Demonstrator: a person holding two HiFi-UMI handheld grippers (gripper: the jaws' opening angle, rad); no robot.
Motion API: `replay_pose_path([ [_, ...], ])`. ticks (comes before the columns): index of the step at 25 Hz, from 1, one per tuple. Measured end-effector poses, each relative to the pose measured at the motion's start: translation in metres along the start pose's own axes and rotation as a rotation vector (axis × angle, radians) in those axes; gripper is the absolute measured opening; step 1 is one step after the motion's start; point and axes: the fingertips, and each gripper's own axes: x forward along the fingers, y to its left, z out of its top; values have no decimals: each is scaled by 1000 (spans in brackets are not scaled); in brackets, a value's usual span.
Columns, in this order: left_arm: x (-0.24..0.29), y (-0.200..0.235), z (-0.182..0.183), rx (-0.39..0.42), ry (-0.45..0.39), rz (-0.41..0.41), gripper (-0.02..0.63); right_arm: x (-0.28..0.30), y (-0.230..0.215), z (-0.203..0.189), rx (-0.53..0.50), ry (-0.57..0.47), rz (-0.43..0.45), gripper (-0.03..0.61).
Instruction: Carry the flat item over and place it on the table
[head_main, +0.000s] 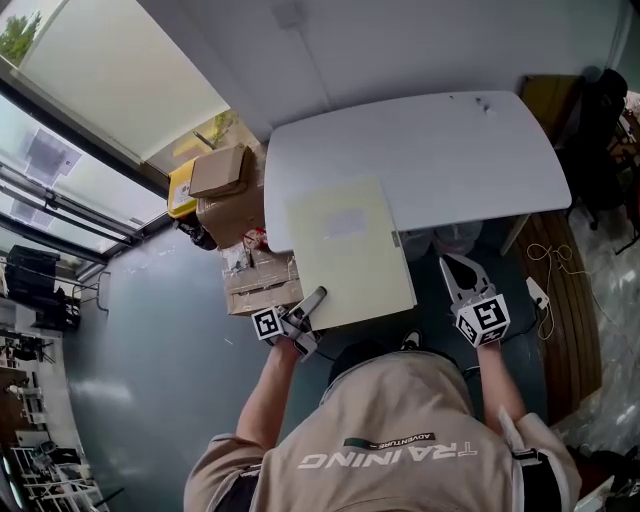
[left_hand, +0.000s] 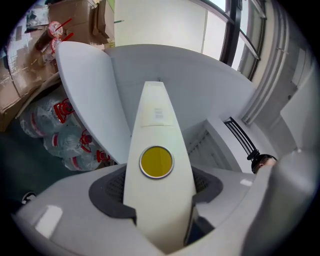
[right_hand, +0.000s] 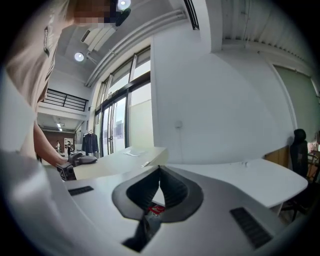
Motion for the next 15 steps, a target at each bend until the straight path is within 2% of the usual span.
replay_pose_path([
  [3, 4, 13, 4, -4, 0, 37, 284, 9, -11, -5, 31, 14, 6, 5],
  [7, 11, 30, 9, -21, 20, 42, 284, 25, -29, -5, 68, 18, -9, 5],
  [15, 22, 49, 55, -74, 12, 25, 284, 81, -33, 23, 32, 19, 5, 5],
])
